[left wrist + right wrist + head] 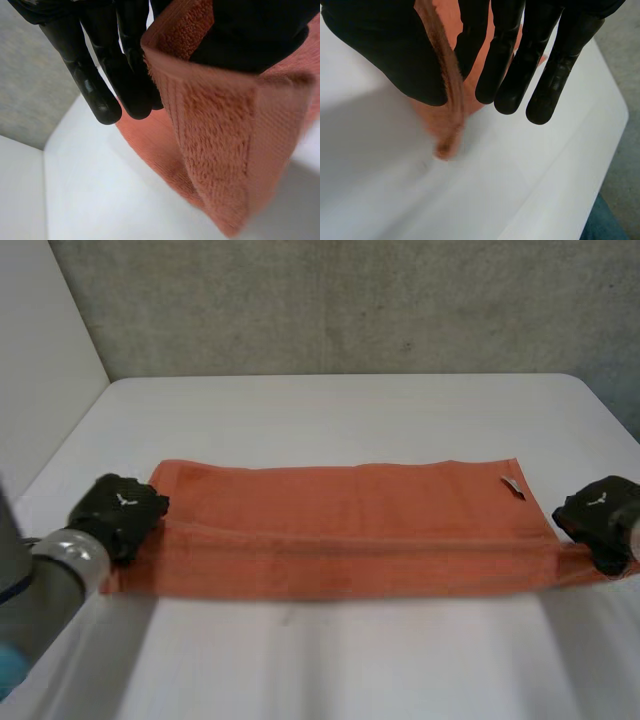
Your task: Fold the laundry
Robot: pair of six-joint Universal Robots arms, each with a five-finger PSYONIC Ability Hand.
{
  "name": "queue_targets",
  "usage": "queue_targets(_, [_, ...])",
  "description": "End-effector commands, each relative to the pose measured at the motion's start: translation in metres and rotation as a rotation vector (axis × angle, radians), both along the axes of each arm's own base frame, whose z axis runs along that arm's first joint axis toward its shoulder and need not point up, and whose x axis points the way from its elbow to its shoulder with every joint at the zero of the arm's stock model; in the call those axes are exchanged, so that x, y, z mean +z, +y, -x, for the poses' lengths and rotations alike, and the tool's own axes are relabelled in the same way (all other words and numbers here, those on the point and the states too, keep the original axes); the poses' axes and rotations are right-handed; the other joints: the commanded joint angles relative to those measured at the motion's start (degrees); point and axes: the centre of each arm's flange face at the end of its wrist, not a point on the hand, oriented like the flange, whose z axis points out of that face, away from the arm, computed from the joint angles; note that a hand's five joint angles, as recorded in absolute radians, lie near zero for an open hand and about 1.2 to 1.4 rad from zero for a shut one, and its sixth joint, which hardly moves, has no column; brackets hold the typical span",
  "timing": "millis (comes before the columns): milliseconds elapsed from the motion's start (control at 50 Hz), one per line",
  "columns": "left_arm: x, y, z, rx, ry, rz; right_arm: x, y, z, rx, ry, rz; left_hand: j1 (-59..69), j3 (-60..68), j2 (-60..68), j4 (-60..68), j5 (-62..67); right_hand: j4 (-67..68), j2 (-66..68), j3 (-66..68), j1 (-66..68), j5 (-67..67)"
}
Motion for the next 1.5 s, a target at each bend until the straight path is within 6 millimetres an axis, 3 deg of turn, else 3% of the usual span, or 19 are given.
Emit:
queue_targets(20, [-0.005,-0.063,0.014,-0.001,0.028,0.144,-0.006,-0.044,-0.024,0.001,0.009,0.115,12.1,10.4,10.2,10.2,11.1,11.6,12.3,12.2,23.6,13.8])
queue_targets(80, [0.019,-0.099,0.023,-0.007,0.042,0.316,0.012,-0.077,-0.043,-0.006,-0.025,0.275,12.1,10.4,10.2,10.2,11.1,11.6,12.3,12.2,23.6,13.8])
queue_targets(160, [0.066,-0.129,0.031,-0.012,0.05,0.555,0.087,-0.12,-0.059,-0.062,-0.171,0.638,12.1,10.4,10.2,10.2,11.1,11.6,12.3,12.2,23.6,13.8])
queue_targets(180, [0.095,-0.14,0.033,-0.009,0.078,0.691,0.088,-0.12,-0.059,-0.062,-0.171,0.639,12.1,10.4,10.2,10.2,11.1,11.6,12.3,12.2,23.6,13.8])
queue_targets(220, [0.125,-0.145,0.036,-0.008,0.113,0.834,0.155,-0.126,-0.065,-0.086,-0.347,0.91,12.1,10.4,10.2,10.2,11.1,11.6,12.3,12.2,23.6,13.8])
queue_targets(240, [0.155,-0.146,0.037,-0.007,0.15,0.974,0.156,-0.126,-0.065,-0.086,-0.348,0.911,12.1,10.4,10.2,10.2,11.1,11.6,12.3,12.2,23.6,13.8])
queue_targets(260, [0.156,-0.146,0.037,-0.007,0.15,0.976,0.188,-0.121,-0.062,-0.091,-0.435,1.032,12.1,10.4,10.2,10.2,11.1,11.6,12.3,12.2,23.6,13.8])
queue_targets(280, [0.186,-0.14,0.036,-0.004,0.193,1.115,0.216,-0.112,-0.059,-0.086,-0.509,1.137,12.1,10.4,10.2,10.2,11.1,11.6,12.3,12.2,23.6,13.8])
queue_targets(360, [0.226,-0.123,0.031,-0.018,0.311,1.278,0.239,-0.096,-0.056,-0.068,-0.573,1.228,12.1,10.4,10.2,10.2,11.1,11.6,12.3,12.2,23.6,13.8])
queue_targets(480, [0.198,-0.118,0.025,-0.022,0.353,1.134,0.194,-0.093,-0.056,-0.07,-0.539,1.082,12.1,10.4,10.2,10.2,11.1,11.6,12.3,12.2,23.6,13.8])
queue_targets(700, [0.065,-0.099,0.022,-0.01,0.334,0.701,0.07,-0.073,-0.058,-0.053,-0.453,0.707,12.1,10.4,10.2,10.2,11.1,11.6,12.3,12.2,23.6,13.8])
queue_targets(740, [0.016,-0.096,0.024,-0.019,0.3,0.566,0.05,-0.069,-0.057,-0.052,-0.439,0.648,12.1,10.4,10.2,10.2,11.1,11.6,12.3,12.2,23.6,13.8])
queue_targets(860, [-0.034,-0.09,0.023,-0.014,0.268,0.422,-0.03,-0.057,-0.054,-0.076,-0.384,0.411,12.1,10.4,10.2,10.2,11.1,11.6,12.3,12.2,23.6,13.8])
queue_targets(1020, [-0.068,-0.075,0.016,0.007,0.233,0.29,-0.048,-0.049,-0.036,-0.13,-0.358,0.347,12.1,10.4,10.2,10.2,11.1,11.6,12.3,12.2,23.6,13.8])
queue_targets(1120, [-0.073,-0.071,0.003,0.042,0.207,0.234,-0.033,-0.048,-0.026,-0.145,-0.359,0.375,-32.5,-34.3,-34.4,-34.4,-33.6,11.6,12.3,12.2,23.6,13.8])
queue_targets(1260, [-0.079,-0.064,0.0,0.038,0.146,0.178,-0.031,-0.044,-0.011,-0.166,-0.36,0.304,-42.5,-44.3,-44.4,-44.4,-43.6,11.6,12.3,12.2,23.6,13.8])
queue_targets(1340, [-0.08,-0.061,0.0,0.035,0.118,0.161,-0.034,-0.043,-0.004,-0.172,-0.361,0.274,-40.8,-42.6,-42.7,-42.7,-41.9,11.6,12.3,12.2,23.6,13.8])
queue_targets(1420, [-0.074,-0.053,-0.001,0.026,0.107,0.158,-0.036,-0.044,0.001,-0.188,-0.354,0.267,11.9,10.2,10.0,10.0,10.9,11.6,12.3,12.2,23.6,13.8])
queue_targets(1500, [-0.06,-0.043,0.0,0.019,0.113,0.181,-0.04,-0.041,0.002,-0.19,-0.352,0.252,12.1,10.4,10.2,10.2,11.1,11.6,12.3,12.2,23.6,13.8])
